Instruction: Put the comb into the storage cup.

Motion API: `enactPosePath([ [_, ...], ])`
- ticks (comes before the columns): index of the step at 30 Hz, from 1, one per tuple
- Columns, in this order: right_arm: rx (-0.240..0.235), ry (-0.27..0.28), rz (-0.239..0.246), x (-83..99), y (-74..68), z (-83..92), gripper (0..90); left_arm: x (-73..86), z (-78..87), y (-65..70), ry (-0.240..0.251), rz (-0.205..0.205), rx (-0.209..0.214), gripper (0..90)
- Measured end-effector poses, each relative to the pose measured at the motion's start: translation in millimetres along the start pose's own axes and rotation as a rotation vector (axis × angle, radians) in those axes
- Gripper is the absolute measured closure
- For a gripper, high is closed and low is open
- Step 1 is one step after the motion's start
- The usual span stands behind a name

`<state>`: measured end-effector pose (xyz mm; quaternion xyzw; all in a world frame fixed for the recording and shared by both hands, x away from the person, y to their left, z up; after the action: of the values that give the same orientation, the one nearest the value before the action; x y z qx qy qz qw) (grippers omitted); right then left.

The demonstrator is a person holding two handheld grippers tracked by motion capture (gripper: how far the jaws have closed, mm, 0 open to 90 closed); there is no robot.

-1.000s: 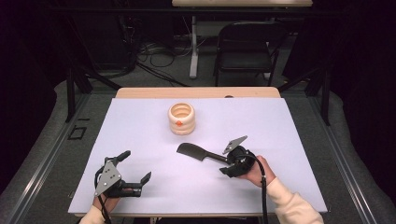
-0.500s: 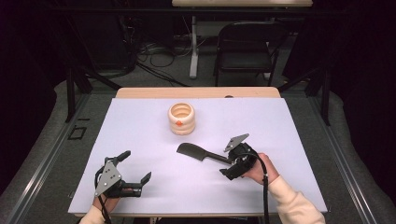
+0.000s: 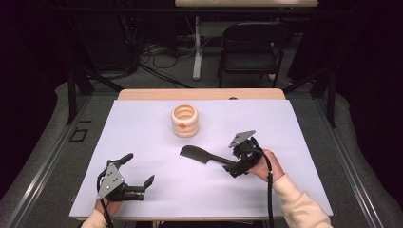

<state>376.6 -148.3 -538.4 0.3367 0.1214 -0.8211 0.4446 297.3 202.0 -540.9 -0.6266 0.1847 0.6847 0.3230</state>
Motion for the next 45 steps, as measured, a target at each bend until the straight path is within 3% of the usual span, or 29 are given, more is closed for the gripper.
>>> enactPosePath([
  [5, 0.007, 0.013, 0.023, -5.7, 2.4, -3.3, 0.0, -0.1, -0.3, 0.2, 0.0, -0.002, 0.0, 0.1],
  [11, 0.01, -0.01, 0.045, -11.1, 3.4, -7.6, 0.0, 0.1, -0.8, 0.4, -0.002, -0.004, 0.002, 0.1],
  [19, -0.017, 0.007, 0.057, -19.6, 4.8, -12.1, 0.5, 0.1, -0.8, 0.5, -0.002, -0.004, 0.001, 0.1],
  [36, -0.06, -0.071, 0.107, -30.0, -1.0, -33.2, 0.0, 0.3, -1.4, 0.7, -0.004, -0.004, 0.004, 0.1],
  [45, -0.053, -0.112, 0.125, -32.1, -2.5, -43.7, 0.0, 0.2, -0.8, 0.3, -0.004, -0.006, 0.001, 0.1],
])
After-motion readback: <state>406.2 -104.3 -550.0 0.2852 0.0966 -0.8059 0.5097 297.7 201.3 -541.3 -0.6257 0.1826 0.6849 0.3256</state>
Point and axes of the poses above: each handheld gripper's, and its own axes: z roughly backward along the jaws, x roughly out of its underside, y roughly to its right, the point moved 5 cm from there along -z, roughly forward along the jaws, and after that the axes turned 4 degrees about y, right-handed, at the moved point
